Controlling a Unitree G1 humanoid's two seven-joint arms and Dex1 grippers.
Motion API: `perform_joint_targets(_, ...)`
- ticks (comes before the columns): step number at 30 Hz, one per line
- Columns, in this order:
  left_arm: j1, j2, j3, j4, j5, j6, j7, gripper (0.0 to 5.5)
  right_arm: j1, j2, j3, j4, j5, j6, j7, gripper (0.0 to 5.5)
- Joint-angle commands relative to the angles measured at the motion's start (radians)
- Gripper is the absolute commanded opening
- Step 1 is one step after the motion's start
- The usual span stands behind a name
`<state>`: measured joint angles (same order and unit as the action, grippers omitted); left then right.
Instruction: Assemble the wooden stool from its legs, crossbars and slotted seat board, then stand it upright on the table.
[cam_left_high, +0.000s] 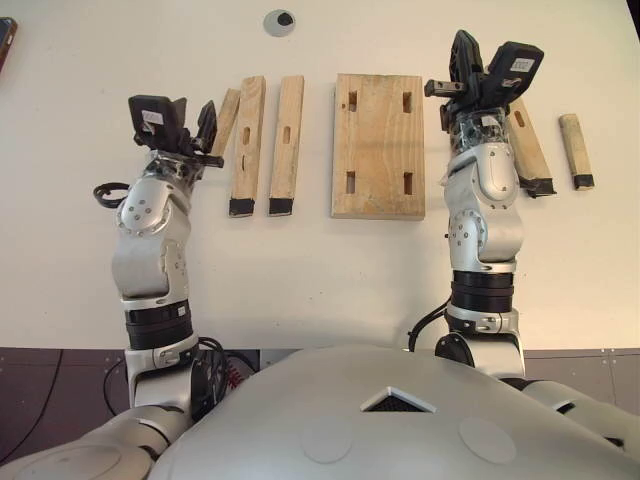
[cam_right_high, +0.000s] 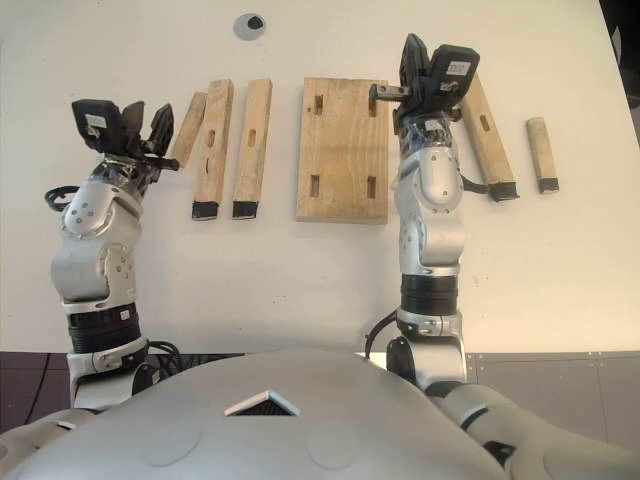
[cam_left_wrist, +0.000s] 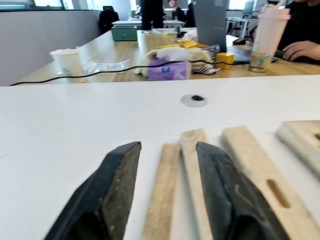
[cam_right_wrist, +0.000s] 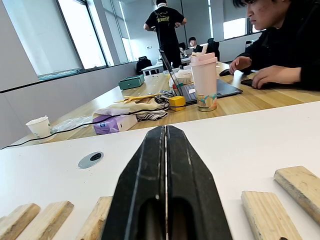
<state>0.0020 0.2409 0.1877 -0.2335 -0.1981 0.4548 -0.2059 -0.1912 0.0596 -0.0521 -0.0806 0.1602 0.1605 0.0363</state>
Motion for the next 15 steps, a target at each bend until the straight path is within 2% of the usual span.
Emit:
perform_joint_targets(1,0.018,0.019,-0.014,0.091,-0.004,0.038,-0.03,2.31,-0.022,-0.009,0.007,0.005,-0.007,0.009,0.0,0.0)
perform_joint_targets(6,0.046,0.004,0.013,0.217,-0.037,0.047,-0.052,2.31,-0.034,-0.024,0.002,0.014,-0.004,0.02,0.015,0.0)
perform_joint_targets(11,0.07,0.031,-0.051,0.327,0.008,-0.016,-0.1,2.31,-0.046,-0.026,-0.003,0.027,-0.007,0.019,0.017,0.0)
perform_joint_targets(15,0.035,0.028,-0.082,0.384,0.025,-0.078,-0.117,1.73,-0.041,-0.022,0.006,0.034,-0.008,0.01,0.01,0.0)
